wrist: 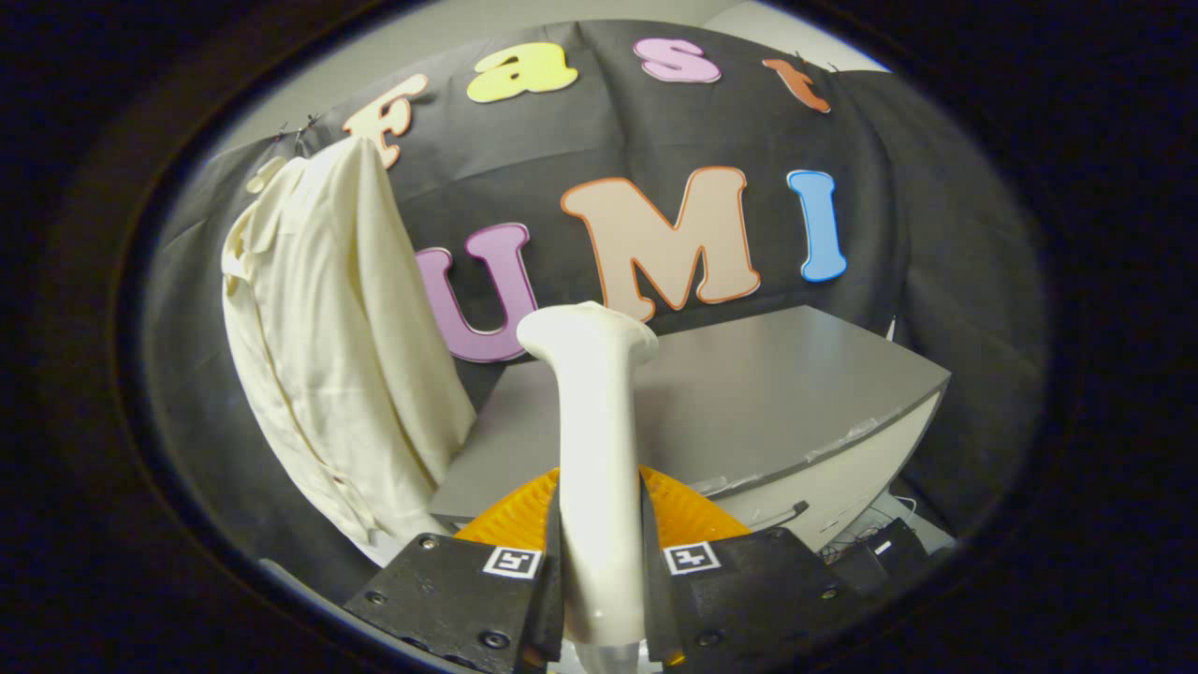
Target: Iron the clothes twice with a garment steamer, once on the left side and once on the right side.
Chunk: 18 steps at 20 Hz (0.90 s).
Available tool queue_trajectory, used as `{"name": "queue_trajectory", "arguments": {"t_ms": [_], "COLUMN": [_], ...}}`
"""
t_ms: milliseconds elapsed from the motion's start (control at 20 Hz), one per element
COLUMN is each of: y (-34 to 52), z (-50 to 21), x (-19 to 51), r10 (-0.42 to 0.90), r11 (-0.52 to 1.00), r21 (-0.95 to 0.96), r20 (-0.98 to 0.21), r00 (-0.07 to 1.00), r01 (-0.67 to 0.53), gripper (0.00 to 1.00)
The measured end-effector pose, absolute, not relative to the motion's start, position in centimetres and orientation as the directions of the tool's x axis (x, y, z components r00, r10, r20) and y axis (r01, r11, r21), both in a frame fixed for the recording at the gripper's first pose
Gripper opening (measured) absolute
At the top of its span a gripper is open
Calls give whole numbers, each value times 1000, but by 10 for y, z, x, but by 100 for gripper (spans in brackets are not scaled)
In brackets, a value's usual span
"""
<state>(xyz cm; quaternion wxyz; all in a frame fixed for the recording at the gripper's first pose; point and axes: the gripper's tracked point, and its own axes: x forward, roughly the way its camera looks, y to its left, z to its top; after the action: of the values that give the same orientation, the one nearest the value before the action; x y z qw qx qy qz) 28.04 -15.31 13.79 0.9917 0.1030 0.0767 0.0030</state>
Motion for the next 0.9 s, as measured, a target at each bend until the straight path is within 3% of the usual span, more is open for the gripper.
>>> {"name": "queue_trajectory", "arguments": {"t_ms": [450,900], "y": [-10,97], "z": [175,180], "x": [155,99], "r10": [-59,37], "r11": [985,982], "r21": [158,184], "r20": [-32,-14], "r00": [998,999], "r01": [64,-34], "gripper": [33,33]}}
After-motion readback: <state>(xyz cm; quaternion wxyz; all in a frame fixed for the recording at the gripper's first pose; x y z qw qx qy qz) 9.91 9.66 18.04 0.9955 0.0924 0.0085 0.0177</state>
